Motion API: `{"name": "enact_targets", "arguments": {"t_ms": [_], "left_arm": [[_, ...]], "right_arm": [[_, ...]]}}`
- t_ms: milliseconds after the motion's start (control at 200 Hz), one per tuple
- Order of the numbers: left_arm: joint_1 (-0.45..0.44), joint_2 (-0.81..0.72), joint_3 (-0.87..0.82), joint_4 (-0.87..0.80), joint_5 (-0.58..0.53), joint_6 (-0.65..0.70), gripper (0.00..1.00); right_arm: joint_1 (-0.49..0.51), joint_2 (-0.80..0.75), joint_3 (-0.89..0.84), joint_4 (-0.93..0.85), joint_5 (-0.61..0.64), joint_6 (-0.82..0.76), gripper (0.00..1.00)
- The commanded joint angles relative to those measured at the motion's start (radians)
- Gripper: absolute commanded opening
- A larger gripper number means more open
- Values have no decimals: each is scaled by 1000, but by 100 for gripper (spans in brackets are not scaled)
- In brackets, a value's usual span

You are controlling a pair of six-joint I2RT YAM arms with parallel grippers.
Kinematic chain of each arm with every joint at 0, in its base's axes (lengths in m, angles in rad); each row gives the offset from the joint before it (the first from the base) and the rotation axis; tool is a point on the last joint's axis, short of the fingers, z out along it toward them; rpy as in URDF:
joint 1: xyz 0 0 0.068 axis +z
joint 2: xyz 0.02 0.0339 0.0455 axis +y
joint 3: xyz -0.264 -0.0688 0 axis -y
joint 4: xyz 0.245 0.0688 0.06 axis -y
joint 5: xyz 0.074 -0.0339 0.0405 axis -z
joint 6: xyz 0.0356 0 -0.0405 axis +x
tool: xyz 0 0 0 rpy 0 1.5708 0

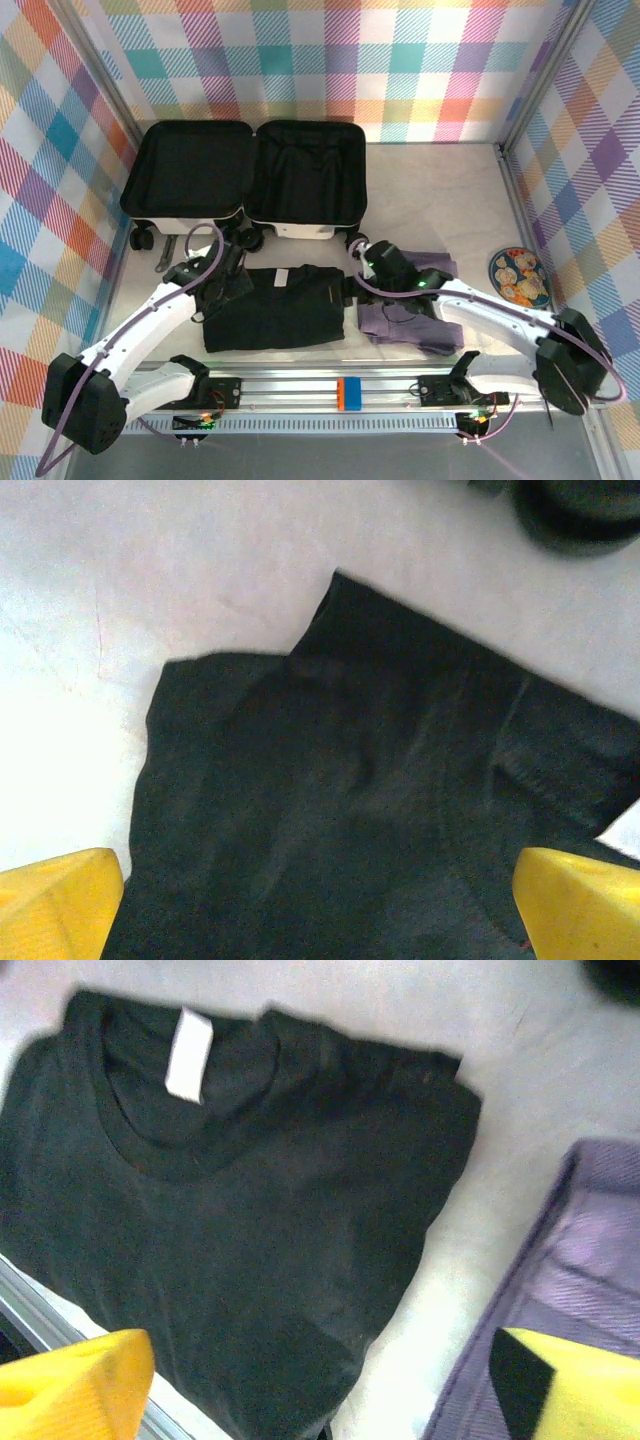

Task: Pack the luggage

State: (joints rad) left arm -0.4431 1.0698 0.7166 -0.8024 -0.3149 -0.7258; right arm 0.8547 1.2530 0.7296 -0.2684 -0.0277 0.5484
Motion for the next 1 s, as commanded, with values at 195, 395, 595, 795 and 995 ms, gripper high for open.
{"name": "enact_targets", "arguments": {"t_ms": [195,395,595,795,995], "left_arm": [[-34,102,-13,52,84,59,100],[-48,149,-22,51,93,74,100],[-64,153,-53,67,97,54,100],[-94,133,-83,77,105,26,100],[-128,121,-91,72,103,10,100]], "right_arm": [[111,286,181,-70,128,140,80],[122,398,273,-157,187,177,81],[124,483,321,-147,178,168,81],[124,551,397,-81,180,92,82],[97,658,541,-84,158,14,81]]}}
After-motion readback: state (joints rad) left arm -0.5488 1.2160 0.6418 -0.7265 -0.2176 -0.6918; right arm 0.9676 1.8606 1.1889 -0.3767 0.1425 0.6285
